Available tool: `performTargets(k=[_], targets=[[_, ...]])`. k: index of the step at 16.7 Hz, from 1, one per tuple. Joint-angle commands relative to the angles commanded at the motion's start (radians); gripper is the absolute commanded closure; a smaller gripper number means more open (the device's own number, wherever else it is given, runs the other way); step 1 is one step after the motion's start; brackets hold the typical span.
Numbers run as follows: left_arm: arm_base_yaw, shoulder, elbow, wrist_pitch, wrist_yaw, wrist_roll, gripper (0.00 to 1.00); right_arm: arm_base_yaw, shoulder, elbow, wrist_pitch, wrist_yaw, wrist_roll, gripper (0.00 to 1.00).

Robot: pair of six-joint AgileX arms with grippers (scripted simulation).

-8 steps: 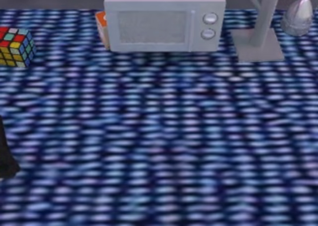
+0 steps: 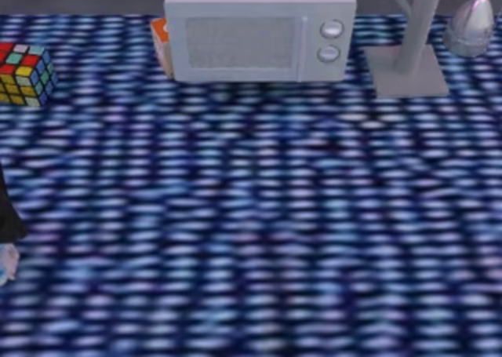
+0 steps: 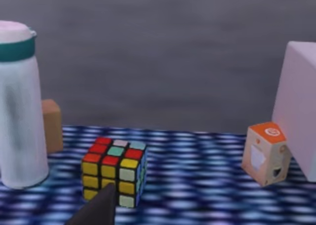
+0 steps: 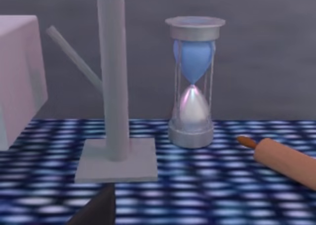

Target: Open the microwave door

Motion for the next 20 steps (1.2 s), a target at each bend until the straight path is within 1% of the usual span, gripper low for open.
performTargets(k=[4, 11, 14, 17, 20], targets=[[-0.142, 0.349, 0.277, -0.022, -0.129, -0.072, 0.00, 0.000, 0.000, 0.000, 0.000, 0.000, 0.000, 0.00], [-0.427, 1.125, 0.849, -0.054, -0.381, -0.229, 0.00, 0.000, 0.000, 0.000, 0.000, 0.000, 0.000, 0.00], [-0.538, 1.423, 1.067, -0.067, -0.478, -0.290, 0.00, 0.000, 0.000, 0.000, 0.000, 0.000, 0.000, 0.00], [-0.630, 1.658, 1.243, -0.082, -0.559, -0.338, 0.00, 0.000, 0.000, 0.000, 0.000, 0.000, 0.000, 0.00], [-0.694, 1.812, 1.360, -0.098, -0.615, -0.369, 0.00, 0.000, 0.000, 0.000, 0.000, 0.000, 0.000, 0.00]])
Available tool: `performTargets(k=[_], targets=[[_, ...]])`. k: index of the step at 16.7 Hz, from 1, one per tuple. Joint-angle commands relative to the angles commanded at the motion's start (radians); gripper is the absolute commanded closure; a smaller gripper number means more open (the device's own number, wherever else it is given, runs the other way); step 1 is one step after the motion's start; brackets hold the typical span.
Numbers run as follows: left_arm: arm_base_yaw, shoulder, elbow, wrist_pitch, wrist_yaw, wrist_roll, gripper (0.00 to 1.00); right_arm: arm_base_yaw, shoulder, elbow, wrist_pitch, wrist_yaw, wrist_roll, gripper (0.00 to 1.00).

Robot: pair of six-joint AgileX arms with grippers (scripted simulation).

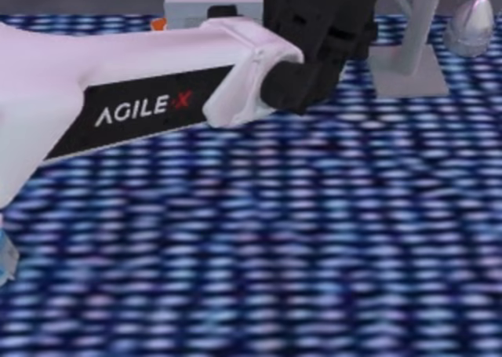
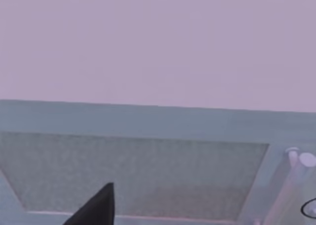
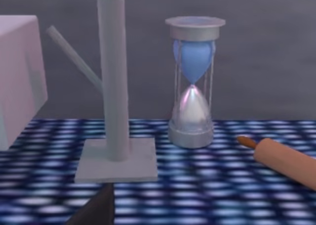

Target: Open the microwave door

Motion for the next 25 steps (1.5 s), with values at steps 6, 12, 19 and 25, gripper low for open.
performTargets(k=[6, 12, 19, 25], targets=[[-0.029, 0.065, 0.053, -0.009, -0.025, -0.013, 0.00, 0.000, 0.000, 0.000, 0.000, 0.000, 0.000, 0.00], [0.000, 0.132, 0.119, 0.006, 0.000, 0.010, 0.00, 0.000, 0.000, 0.000, 0.000, 0.000, 0.000, 0.00], [0.076, 0.298, 0.286, 0.039, 0.066, 0.063, 0.00, 0.000, 0.000, 0.000, 0.000, 0.000, 0.000, 0.00], [0.076, 0.298, 0.286, 0.039, 0.066, 0.063, 0.23, 0.000, 0.000, 0.000, 0.000, 0.000, 0.000, 0.00]])
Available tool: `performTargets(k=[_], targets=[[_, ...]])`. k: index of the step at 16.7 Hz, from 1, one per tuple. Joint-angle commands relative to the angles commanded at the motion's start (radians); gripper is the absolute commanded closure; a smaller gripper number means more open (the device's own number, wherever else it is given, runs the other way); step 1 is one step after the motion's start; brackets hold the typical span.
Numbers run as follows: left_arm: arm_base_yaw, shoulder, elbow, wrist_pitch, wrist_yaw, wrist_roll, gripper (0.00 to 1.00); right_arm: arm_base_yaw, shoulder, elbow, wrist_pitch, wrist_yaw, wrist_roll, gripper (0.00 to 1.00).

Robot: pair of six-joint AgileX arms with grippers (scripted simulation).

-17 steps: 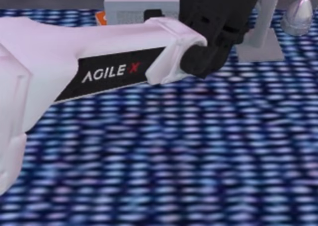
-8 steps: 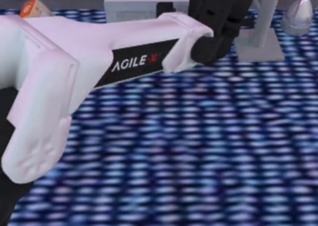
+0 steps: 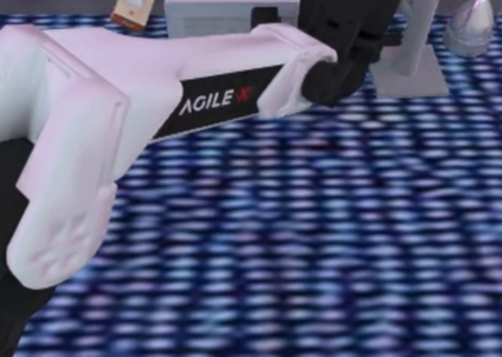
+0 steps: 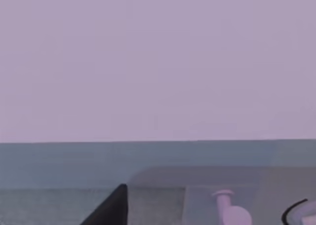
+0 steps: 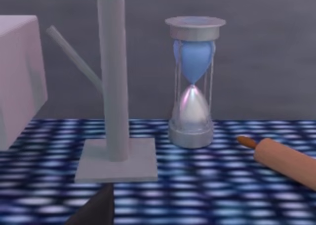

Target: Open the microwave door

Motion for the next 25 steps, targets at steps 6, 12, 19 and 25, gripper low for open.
performTargets(k=[6, 12, 19, 25], targets=[[0.000, 0.000, 0.000, 0.000, 0.000, 0.000, 0.68, 0.000, 0.000, 0.000, 0.000, 0.000, 0.000, 0.00], [0.000, 0.000, 0.000, 0.000, 0.000, 0.000, 1.00, 0.000, 0.000, 0.000, 0.000, 0.000, 0.000, 0.00], [-0.056, -0.020, -0.049, -0.010, -0.003, 0.003, 1.00, 0.000, 0.000, 0.000, 0.000, 0.000, 0.000, 0.00], [-0.037, -0.078, -0.131, 0.037, -0.030, -0.023, 1.00, 0.000, 0.000, 0.000, 0.000, 0.000, 0.000, 0.00]])
